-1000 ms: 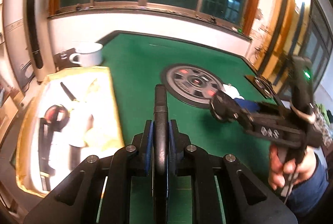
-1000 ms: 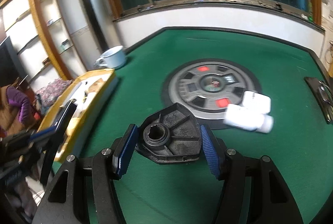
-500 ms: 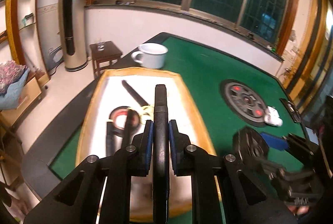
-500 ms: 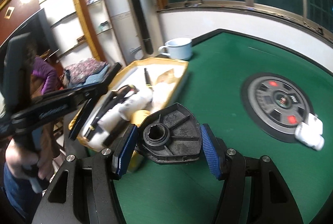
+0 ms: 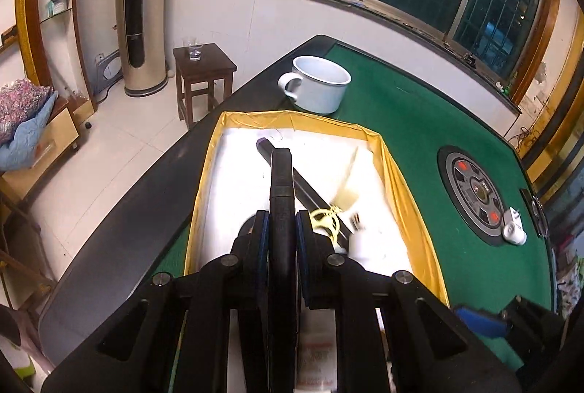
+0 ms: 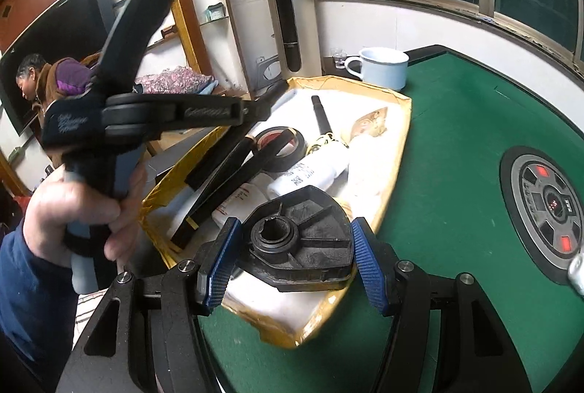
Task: Organize rigid objects
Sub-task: 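Carry the marker with the left tool while the right tool carries the black part over the tray, then lower the marker and black part into the tray and open both tools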
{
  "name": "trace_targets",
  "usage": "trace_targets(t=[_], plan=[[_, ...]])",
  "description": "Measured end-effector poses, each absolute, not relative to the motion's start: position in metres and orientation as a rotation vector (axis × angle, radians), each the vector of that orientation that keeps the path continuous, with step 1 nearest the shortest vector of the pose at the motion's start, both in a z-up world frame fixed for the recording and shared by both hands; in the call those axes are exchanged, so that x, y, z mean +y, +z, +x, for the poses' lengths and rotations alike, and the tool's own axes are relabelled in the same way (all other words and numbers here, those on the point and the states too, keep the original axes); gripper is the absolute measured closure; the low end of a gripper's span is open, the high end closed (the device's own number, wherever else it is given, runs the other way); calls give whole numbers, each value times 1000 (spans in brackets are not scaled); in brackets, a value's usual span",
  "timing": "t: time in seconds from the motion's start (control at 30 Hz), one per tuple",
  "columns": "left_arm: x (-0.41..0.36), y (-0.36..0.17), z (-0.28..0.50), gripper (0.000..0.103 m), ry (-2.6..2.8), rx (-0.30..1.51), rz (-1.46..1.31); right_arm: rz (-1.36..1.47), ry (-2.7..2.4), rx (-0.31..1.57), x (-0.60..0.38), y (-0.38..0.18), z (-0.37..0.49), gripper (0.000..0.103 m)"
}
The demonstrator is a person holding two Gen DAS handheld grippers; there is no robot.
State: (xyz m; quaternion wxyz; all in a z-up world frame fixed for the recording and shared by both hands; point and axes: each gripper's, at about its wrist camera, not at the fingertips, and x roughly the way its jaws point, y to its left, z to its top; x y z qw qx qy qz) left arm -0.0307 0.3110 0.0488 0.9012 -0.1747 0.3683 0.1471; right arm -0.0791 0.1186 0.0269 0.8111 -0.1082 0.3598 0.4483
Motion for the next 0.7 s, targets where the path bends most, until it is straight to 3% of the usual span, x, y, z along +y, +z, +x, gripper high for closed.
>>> trace_targets(t=[0.7], plan=[[332,30,10,90,317,868,-372,-377,946,727,157,18,-101,46]])
